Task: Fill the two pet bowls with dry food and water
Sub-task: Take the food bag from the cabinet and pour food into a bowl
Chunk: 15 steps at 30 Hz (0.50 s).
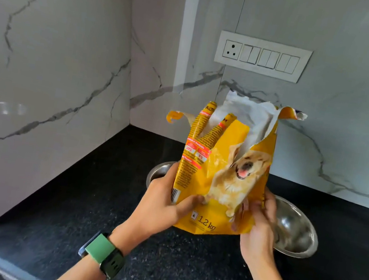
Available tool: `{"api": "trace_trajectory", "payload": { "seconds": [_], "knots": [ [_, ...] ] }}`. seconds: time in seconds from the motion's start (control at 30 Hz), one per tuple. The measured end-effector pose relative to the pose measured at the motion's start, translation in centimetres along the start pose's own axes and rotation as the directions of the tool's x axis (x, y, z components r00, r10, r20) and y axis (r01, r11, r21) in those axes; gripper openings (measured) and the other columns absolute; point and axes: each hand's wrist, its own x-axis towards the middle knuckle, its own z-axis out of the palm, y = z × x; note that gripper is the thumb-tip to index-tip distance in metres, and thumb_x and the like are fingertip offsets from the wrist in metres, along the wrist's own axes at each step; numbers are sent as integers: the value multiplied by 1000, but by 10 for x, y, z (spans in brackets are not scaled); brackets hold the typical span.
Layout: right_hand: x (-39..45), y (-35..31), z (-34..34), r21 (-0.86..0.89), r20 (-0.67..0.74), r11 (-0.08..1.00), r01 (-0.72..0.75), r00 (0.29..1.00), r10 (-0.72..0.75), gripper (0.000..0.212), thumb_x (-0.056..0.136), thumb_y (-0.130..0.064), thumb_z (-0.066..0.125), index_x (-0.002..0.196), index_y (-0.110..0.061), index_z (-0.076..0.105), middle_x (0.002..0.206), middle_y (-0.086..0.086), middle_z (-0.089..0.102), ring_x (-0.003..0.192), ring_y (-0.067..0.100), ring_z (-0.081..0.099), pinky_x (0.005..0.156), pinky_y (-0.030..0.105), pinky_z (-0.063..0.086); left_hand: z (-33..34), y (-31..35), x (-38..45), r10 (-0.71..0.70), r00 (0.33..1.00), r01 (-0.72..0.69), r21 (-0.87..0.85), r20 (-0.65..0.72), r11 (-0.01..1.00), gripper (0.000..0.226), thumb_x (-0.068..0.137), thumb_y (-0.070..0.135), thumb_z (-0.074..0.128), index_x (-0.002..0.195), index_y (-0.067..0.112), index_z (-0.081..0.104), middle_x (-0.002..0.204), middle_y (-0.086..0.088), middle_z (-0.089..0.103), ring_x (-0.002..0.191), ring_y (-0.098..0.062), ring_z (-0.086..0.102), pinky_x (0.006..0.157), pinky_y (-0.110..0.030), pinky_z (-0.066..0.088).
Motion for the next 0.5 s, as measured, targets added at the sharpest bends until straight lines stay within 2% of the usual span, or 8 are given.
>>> {"api": "trace_trajectory", "payload": {
  "seconds": [0.07,0.17,0.23,0.3,0.4,0.5],
  "knots": [
    [2,-3,-3,28,28,1000,-11,1000,10,32,79,-14,49,99,-34,65,94,-11,74,86,6,69,67,21,56,-1,-2,2,20,999,-19,-8,31,1000,39,75,33,67,109,41,49,100,18,70,89,-1,68,73,-20,56],
    [8,-7,-11,10,80,1000,-29,996,29,35,88,1,40,99,-26,59,87,-9,74,79,7,70,63,21,56,-5,-10,5,47,996,-47,-2,73,999,40,78,35,65,114,38,49,105,16,68,93,-2,67,76,-21,56],
    [9,-11,-16,-4,129,999,-51,990,52,40,82,3,42,91,-28,65,87,-5,73,78,10,69,63,23,56,-5,-17,7,16,991,-7,-70,135,997,38,81,26,66,115,34,51,108,20,67,96,-4,67,77,-22,56],
    [11,-11,-23,-44,140,997,-70,987,75,46,80,11,40,81,-26,67,81,-3,72,75,12,68,62,23,55,-3,-25,8,-12,986,30,-105,165,994,33,84,15,66,112,30,55,102,23,69,94,-1,67,75,-19,53],
    [12,-8,-35,-143,109,987,-75,990,91,51,73,23,33,90,-16,61,80,0,71,76,14,66,69,27,53,5,-40,6,-82,988,106,-193,130,975,24,87,5,60,102,24,63,90,16,73,85,-1,68,70,-16,51],
    [7,-1,-46,-339,80,939,-66,992,99,61,65,30,36,100,-12,63,83,0,73,85,20,66,76,32,53,14,-59,1,-157,985,170,-250,71,953,18,87,9,59,91,22,70,85,5,75,81,-9,69,70,-23,53]
  ]
}}
